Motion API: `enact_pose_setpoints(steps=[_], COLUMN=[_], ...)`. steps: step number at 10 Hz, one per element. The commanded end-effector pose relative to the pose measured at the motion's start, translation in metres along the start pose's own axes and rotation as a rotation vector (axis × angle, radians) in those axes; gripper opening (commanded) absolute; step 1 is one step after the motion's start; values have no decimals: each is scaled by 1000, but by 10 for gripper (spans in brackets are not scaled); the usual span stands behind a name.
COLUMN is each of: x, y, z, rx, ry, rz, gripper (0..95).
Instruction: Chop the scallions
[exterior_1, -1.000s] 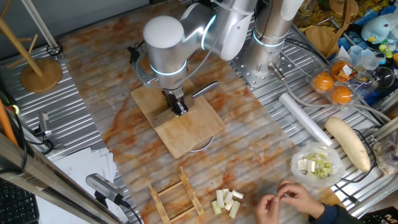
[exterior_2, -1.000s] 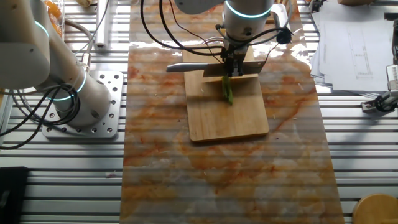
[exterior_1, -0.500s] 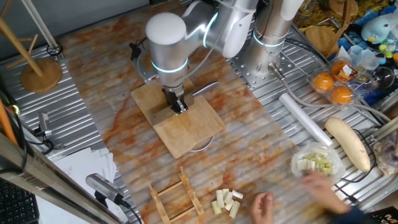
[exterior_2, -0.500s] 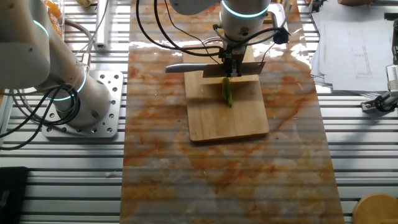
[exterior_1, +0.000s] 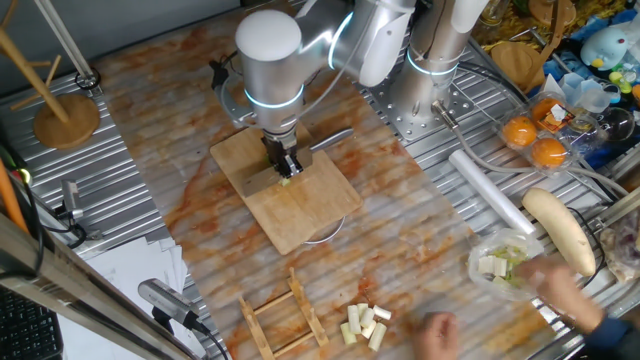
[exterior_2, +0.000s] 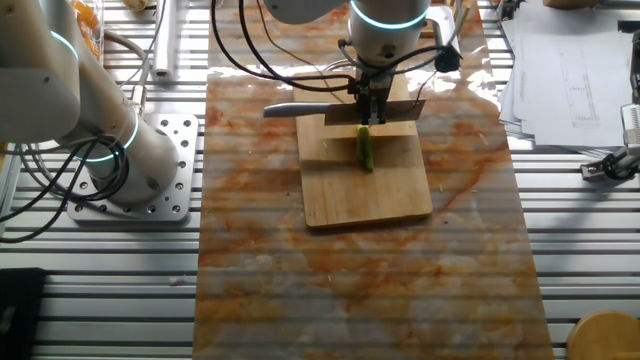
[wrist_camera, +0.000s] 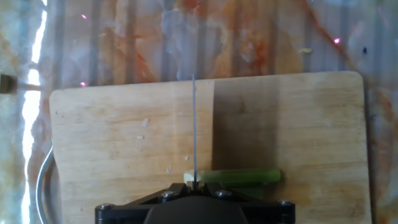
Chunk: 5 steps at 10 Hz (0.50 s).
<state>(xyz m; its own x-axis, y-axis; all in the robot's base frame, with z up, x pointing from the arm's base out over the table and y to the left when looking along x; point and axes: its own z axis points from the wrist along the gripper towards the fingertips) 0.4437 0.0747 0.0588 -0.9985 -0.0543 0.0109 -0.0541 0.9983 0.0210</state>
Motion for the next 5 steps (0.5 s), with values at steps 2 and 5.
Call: enact_pose_setpoints(steps=[2, 5], x=[1, 1], y=[0, 0], z=[-2, -2], rx=[-4, -7], ry=[1, -14], rz=[1, -2], gripper=[0, 0])
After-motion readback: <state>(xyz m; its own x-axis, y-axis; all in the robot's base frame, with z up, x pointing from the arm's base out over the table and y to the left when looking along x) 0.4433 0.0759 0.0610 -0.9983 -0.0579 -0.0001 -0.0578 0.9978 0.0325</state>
